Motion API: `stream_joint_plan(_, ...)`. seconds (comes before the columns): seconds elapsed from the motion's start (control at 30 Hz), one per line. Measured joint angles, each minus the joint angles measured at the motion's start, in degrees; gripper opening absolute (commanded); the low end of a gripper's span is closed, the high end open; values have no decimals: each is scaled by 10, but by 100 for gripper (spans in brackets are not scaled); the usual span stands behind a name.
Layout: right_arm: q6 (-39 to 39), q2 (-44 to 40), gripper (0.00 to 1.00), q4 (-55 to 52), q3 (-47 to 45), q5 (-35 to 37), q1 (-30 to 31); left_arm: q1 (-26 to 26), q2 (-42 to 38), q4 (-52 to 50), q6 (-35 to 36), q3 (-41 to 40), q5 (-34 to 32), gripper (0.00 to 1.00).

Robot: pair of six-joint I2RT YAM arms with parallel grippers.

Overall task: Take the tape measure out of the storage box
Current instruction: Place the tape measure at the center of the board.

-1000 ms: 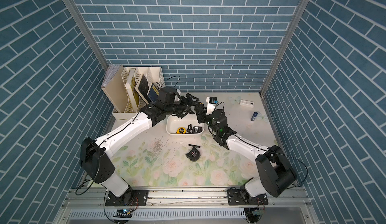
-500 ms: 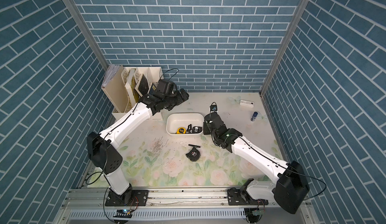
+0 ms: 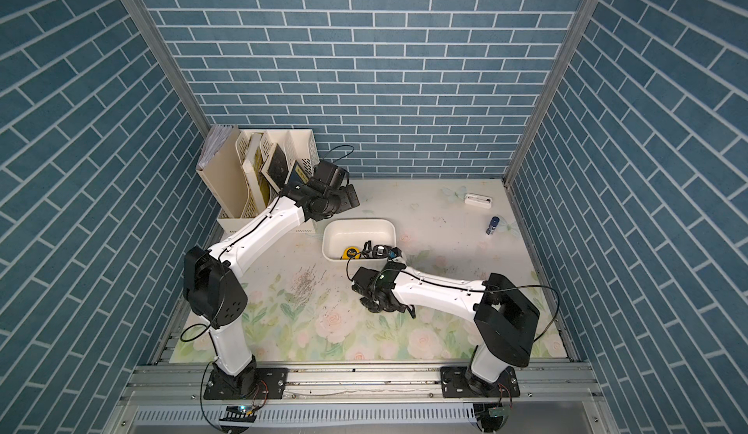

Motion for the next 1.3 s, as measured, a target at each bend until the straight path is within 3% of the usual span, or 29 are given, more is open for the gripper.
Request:
stream_joint_plan(0.3,4,36,0,-24,6,-24,4,0,-14,-2,4,-27,-11,98)
stream_joint_plan(0.83,-49,121,0,69,-7,-94,0,0,-39,-2,4,-33,-26,97)
stream_joint_plan(0.97,-58,121,21,76,-8,-94,0,0,-39,-3,4,-33,-28,97)
stream_joint_plan(1.3,-72,118,48,82,-13,-97,0,0,-39,-3,4,-33,-30,97)
